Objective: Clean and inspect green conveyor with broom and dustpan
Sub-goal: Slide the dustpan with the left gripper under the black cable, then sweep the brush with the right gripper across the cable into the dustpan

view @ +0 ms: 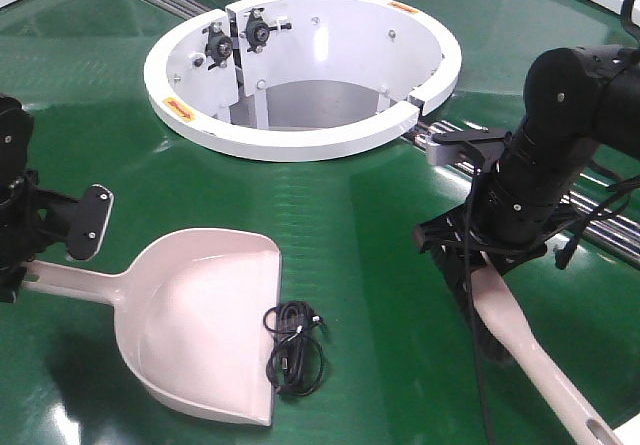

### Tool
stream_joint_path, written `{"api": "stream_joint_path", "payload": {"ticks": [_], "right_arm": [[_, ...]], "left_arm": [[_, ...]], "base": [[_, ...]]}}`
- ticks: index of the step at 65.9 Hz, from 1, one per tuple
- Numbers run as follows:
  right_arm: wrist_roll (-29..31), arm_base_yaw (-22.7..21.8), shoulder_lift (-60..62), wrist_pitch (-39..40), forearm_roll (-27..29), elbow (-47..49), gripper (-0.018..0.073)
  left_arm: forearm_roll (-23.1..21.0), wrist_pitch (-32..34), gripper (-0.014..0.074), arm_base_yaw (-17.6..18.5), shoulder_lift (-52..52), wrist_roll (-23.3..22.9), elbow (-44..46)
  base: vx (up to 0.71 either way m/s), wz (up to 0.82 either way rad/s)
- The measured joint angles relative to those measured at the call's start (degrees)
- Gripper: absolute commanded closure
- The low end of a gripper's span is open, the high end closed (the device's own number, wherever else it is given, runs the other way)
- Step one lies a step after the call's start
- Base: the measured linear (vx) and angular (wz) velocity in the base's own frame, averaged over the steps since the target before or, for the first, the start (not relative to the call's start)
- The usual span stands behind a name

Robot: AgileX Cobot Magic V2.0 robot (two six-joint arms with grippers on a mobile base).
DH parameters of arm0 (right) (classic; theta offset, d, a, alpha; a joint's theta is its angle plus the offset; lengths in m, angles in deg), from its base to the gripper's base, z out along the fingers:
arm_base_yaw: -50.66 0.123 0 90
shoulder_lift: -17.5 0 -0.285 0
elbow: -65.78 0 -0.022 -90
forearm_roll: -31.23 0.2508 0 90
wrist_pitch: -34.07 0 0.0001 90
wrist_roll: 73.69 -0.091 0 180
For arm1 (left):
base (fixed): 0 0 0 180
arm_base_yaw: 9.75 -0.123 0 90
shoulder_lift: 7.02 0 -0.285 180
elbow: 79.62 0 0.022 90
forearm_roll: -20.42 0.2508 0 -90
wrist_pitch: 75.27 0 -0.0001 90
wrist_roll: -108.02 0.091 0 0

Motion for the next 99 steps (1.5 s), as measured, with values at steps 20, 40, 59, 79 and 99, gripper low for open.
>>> {"api": "stream_joint_path", "payload": {"ticks": [20, 40, 59, 79, 99], "right_arm": [[0.0, 0.0, 0.0, 0.0, 0.0, 0.0, 0.0569], [0.0, 0.0, 0.0, 0.0, 0.0, 0.0, 0.0569], [0.0, 0.0, 0.0, 0.0, 0.0, 0.0, 0.0569], [0.0, 0.0, 0.0, 0.0, 0.0, 0.0, 0.0569], [0.0, 0.0, 0.0, 0.0, 0.0, 0.0, 0.0569]], "left_arm": [[-2.16, 0.0, 0.062, 1.3, 0.91, -0.51, 0.0], [-3.6, 0.0, 0.062, 2.05, 1.29, -0.76, 0.0], [-3.86, 0.0, 0.062, 2.25, 1.29, -0.87, 0.0], [-3.9, 0.0, 0.062, 2.25, 1.29, -0.87, 0.0], [-4.01, 0.0, 0.062, 2.25, 1.29, -0.87, 0.0]], "base": [[0.0, 0.0], [0.0, 0.0], [0.0, 0.0], [0.0, 0.0], [0.0, 0.0]]}}
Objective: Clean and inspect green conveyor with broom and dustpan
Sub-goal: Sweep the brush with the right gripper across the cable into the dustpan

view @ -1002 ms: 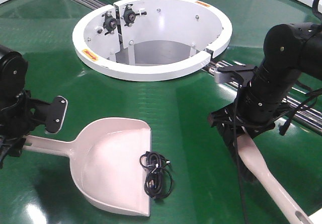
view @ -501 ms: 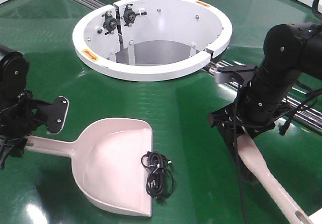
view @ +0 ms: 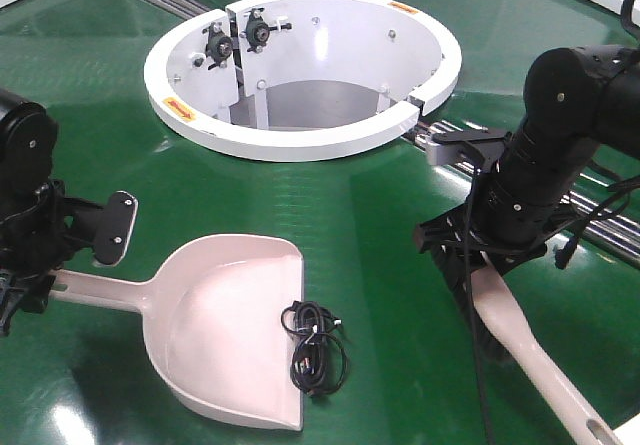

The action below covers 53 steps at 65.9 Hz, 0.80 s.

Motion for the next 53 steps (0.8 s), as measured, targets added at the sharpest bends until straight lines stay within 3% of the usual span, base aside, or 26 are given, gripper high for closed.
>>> {"api": "stream_joint_path", "payload": {"ticks": [53], "right_arm": [[-1.12, 0.0, -1.52, 0.54, 1.55, 0.0, 0.0567]], "left_arm": [[-0.17, 0.0, 0.062, 0.0, 0.0, 0.0, 0.0]], "base": [[0.0, 0.0]]}}
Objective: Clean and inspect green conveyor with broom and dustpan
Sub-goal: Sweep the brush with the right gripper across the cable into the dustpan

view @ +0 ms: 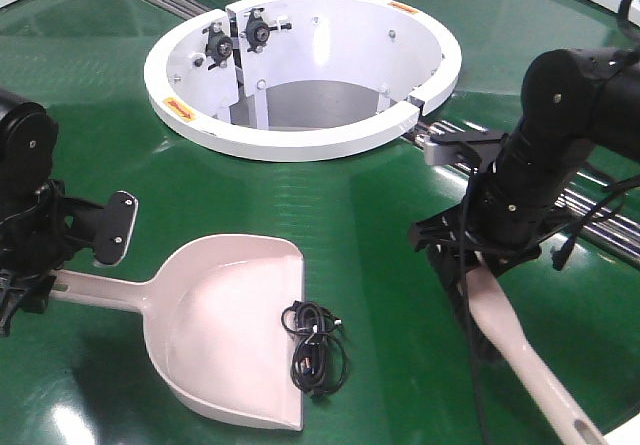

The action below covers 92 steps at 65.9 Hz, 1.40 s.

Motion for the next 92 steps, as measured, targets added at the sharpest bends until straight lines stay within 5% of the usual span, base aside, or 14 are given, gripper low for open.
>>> {"api": "stream_joint_path", "payload": {"ticks": [51, 92], "right_arm": [[-1.19, 10.09, -13.14, 5.18, 12.34, 1.23, 0.0565], [-2.61, 19.6, -27.54, -0.89, 12.98, 27.3, 0.0565]], "left_arm": [[-0.06, 0.0, 0.062, 0.0, 0.0, 0.0, 0.0], [-0.06, 0.0, 0.0619, 0.0, 0.0, 0.0, 0.0]], "base": [[0.0, 0.0], [0.0, 0.0]]}}
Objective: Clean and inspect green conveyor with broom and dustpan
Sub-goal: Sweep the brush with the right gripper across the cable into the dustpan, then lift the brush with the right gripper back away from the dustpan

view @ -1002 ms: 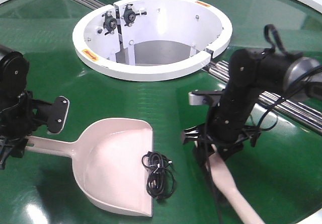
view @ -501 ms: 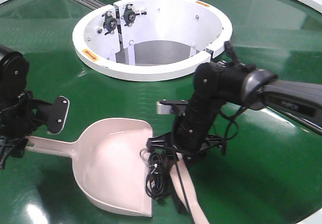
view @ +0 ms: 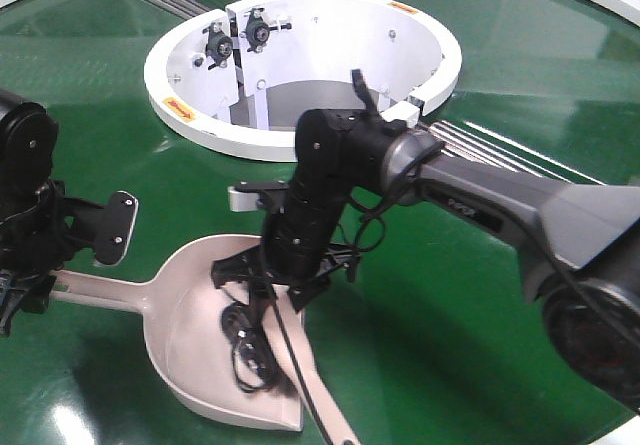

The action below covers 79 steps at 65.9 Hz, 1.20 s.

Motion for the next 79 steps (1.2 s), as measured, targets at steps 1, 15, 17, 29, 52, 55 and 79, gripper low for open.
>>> {"api": "stream_joint_path", "payload": {"ticks": [1, 15, 17, 29, 52, 55, 79], "right_arm": [[0.0, 0.16, -0.14, 0.05, 0.11, 0.41, 0.0565], [-0.36, 1.09, -0.73, 0.33, 0.89, 2.09, 0.0565], [-0.36, 1.09, -0.73, 0.33, 0.89, 2.09, 0.0565], [-0.47, 1.09, 0.07, 0.33, 0.64, 2.09, 0.0565], [-1.11, -1.57, 9.14, 0.09, -6.63, 2.09, 0.0565], [-1.2, -2.78, 10.34, 0.09, -7.51, 2.03, 0.0565], [3.14, -15.52, 21.5, -0.06, -9.46, -12.82, 0.0565]], "left_arm": [[0.0, 0.0, 0.0619, 0.0, 0.0, 0.0, 0.0], [0.0, 0.0, 0.0619, 0.0, 0.0, 0.0, 0.0], [0.0, 0.0, 0.0619, 0.0, 0.0, 0.0, 0.0], [0.0, 0.0, 0.0619, 0.0, 0.0, 0.0, 0.0], [-0.05, 0.0, 0.0619, 0.0, 0.0, 0.0, 0.0], [-0.05, 0.0, 0.0619, 0.0, 0.0, 0.0, 0.0], [-0.05, 0.0, 0.0619, 0.0, 0.0, 0.0, 0.0]], "base": [[0.0, 0.0], [0.0, 0.0], [0.0, 0.0], [0.0, 0.0], [0.0, 0.0], [0.0, 0.0], [0.0, 0.0]]}}
